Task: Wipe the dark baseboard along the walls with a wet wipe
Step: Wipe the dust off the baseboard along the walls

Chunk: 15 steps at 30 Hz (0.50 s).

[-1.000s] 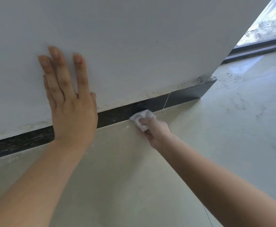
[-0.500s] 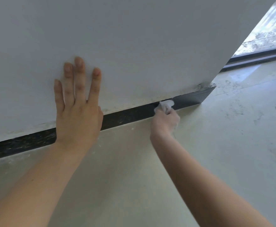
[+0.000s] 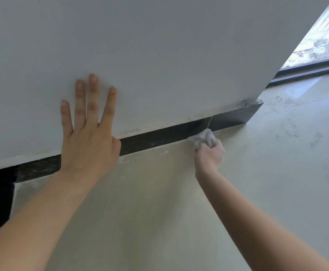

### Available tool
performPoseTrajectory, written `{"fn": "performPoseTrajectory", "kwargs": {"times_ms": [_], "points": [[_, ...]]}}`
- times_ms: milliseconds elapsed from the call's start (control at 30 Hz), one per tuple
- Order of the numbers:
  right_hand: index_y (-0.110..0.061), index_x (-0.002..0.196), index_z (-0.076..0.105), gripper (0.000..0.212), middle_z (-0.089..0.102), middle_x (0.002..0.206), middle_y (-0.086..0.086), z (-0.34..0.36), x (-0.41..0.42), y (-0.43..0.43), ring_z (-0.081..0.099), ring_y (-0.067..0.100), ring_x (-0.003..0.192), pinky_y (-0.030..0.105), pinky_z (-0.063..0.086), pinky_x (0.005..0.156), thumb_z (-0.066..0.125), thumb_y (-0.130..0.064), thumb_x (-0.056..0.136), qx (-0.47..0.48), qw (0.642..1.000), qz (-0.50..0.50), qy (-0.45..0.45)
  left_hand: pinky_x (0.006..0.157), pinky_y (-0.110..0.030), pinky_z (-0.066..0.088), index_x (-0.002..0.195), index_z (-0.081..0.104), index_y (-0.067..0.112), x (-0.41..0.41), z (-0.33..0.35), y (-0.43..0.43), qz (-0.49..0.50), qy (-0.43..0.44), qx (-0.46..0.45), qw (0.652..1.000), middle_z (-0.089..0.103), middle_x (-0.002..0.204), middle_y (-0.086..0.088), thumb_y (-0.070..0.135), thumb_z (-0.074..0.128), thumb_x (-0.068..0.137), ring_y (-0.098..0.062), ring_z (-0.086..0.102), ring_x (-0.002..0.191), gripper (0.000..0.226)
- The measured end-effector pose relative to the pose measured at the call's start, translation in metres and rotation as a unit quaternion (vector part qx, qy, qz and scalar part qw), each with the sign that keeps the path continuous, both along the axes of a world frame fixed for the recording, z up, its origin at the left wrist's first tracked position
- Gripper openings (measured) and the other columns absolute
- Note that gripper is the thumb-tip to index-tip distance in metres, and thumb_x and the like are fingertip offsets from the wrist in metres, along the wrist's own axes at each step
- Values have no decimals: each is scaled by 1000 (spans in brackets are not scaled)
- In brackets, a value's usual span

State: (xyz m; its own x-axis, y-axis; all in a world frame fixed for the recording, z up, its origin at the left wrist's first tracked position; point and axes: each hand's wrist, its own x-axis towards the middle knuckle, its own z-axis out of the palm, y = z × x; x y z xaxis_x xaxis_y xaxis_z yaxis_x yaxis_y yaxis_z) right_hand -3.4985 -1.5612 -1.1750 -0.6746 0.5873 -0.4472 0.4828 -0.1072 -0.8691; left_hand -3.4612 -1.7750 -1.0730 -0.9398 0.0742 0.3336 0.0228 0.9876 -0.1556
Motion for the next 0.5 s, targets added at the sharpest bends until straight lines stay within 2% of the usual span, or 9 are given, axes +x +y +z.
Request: {"fn": "performPoseTrajectory", "kwargs": {"times_ms": [67, 133, 200, 300, 433, 500], "points": [[-17, 87, 52, 8, 56, 82, 1, 4, -11, -1, 55, 20, 75, 28, 44, 63, 53, -9, 85, -1, 1000, -18, 16, 110, -36, -24, 152, -3, 20, 6, 5, -13, 21, 11, -1, 1000, -29, 154, -6, 11, 66, 74, -23, -29, 140, 104], [-13, 94, 50, 10, 56, 84, 1, 11, -16, -24, 54, 19, 76, 22, 40, 59, 55, -9, 86, 1, 999, 24, 48, 110, -36, -23, 152, -2, 19, 12, 10, -29, 48, 21, -3, 999, -20, 155, -16, 10, 66, 73, -29, -22, 143, 105], [-16, 93, 47, 13, 60, 93, 5, 16, -12, -58, 55, 19, 79, 22, 40, 60, 54, -6, 88, 2, 996, 66, 67, 111, -37, -21, 152, -1, 18, 15, 12, -41, 63, 25, -10, 998, -14, 155, -22, 7, 68, 71, -34, -15, 143, 107], [-22, 87, 43, 20, 60, 102, 6, 17, 5, -91, 57, 18, 86, 22, 39, 68, 51, -4, 89, 15, 986, 142, 87, 113, -45, -13, 152, 0, 16, 13, 9, -44, 66, 15, -22, 997, -15, 154, -25, 8, 69, 70, -37, -15, 143, 108], [-18, 87, 51, 8, 63, 87, -4, 10, 25, -85, 55, 10, 73, 18, 38, 59, 52, -10, 89, 83, 924, 343, 149, 114, -50, -6, 152, -1, 14, 10, 6, -45, 64, 18, -19, 998, -15, 153, -27, 10, 68, 73, -38, -15, 142, 105], [-17, 83, 51, 9, 58, 75, -8, 5, 28, -67, 49, 4, 62, 13, 35, 53, 57, -17, 90, 87, 924, 344, 142, 114, -51, -6, 152, 1, 14, 9, 4, -48, 50, 30, -15, 998, -12, 153, -28, 13, 68, 76, -40, -13, 142, 101]]}}
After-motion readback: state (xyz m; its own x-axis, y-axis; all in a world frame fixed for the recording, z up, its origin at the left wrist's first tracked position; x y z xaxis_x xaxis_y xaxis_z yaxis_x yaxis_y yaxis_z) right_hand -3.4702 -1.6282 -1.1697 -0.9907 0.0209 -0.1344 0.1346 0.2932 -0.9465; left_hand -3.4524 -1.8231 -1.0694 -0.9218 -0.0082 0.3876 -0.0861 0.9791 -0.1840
